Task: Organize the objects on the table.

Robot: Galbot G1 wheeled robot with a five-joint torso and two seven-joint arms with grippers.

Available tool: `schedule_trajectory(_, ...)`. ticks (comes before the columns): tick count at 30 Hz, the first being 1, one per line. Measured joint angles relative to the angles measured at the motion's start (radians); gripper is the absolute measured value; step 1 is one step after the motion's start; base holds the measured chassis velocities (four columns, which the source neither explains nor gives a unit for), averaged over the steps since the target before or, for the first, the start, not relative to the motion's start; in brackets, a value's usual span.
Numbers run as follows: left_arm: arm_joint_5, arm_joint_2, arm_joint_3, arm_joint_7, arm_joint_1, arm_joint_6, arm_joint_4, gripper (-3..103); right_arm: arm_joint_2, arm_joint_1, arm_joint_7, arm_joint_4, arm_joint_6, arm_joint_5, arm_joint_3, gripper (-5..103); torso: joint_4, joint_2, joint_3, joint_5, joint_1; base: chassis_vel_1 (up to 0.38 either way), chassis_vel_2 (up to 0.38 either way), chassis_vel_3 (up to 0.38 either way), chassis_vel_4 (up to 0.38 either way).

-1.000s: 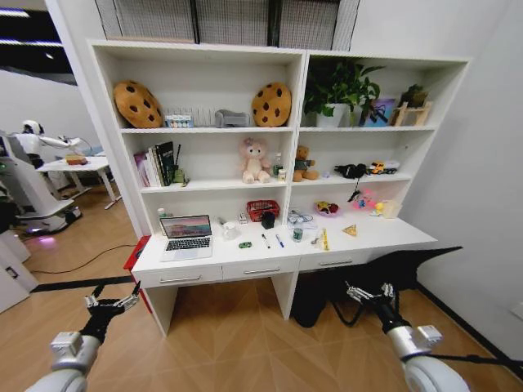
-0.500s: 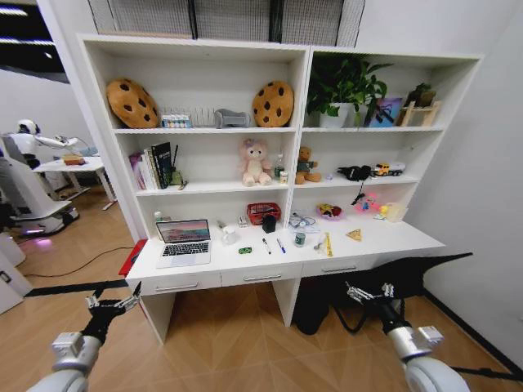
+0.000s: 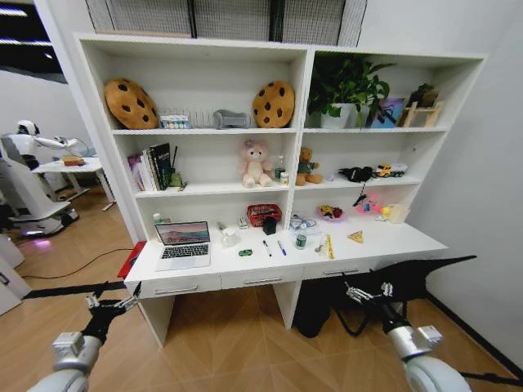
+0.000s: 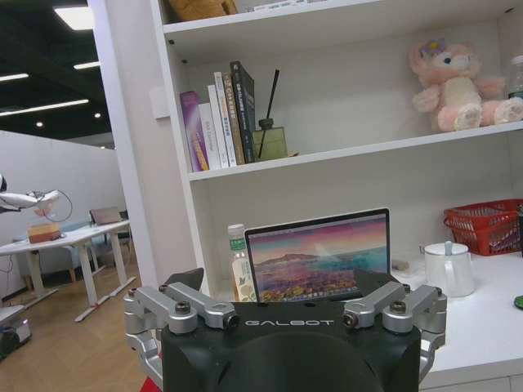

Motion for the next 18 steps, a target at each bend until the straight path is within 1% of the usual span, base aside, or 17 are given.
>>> schedule_trajectory(7,0.004,-0.003,0.002,0.000,0.003,0.000,-0.003,100,0.001,0.001,-0.007,-0.005,0.006,0.001,0.000,100,-0.0001,0.000,0.000,0.0001,0.000,-0.093,0.076,0.092,-0.100)
schedule_trajectory(13,0.008,-0.010,0.008,0.000,0.005,0.000,-0.007,100,0.000,0.003,-0.008,-0.006,0.006,0.000,-0.002,100,0.0002,0.000,0.000,0.0000,0.000,-0.155,0.174,0.163,-0.169)
schedule_trajectory(15,0.009,-0.010,0.008,0.000,0.005,0.000,-0.007,100,0.000,0.004,-0.008,-0.006,0.006,0.000,-0.002,100,0.0001,0.000,0.000,-0.0002,0.000,-0.173,0.176,0.168,-0.197)
schedule_trajectory(16,0.009,-0.010,0.008,0.000,0.005,0.000,-0.007,100,-0.001,0.004,-0.008,-0.006,0.006,0.000,-0.002,100,-0.0004,0.000,0.000,-0.0002,0.001,-0.173,0.176,0.185,-0.184)
schedule_trajectory(18,0.009,-0.009,0.008,-0.001,0.003,0.000,-0.007,100,-0.001,0.005,-0.009,-0.007,0.006,0.000,-0.002,100,-0.0003,-0.001,0.000,0.0001,0.001,-0.166,0.175,0.185,-0.171)
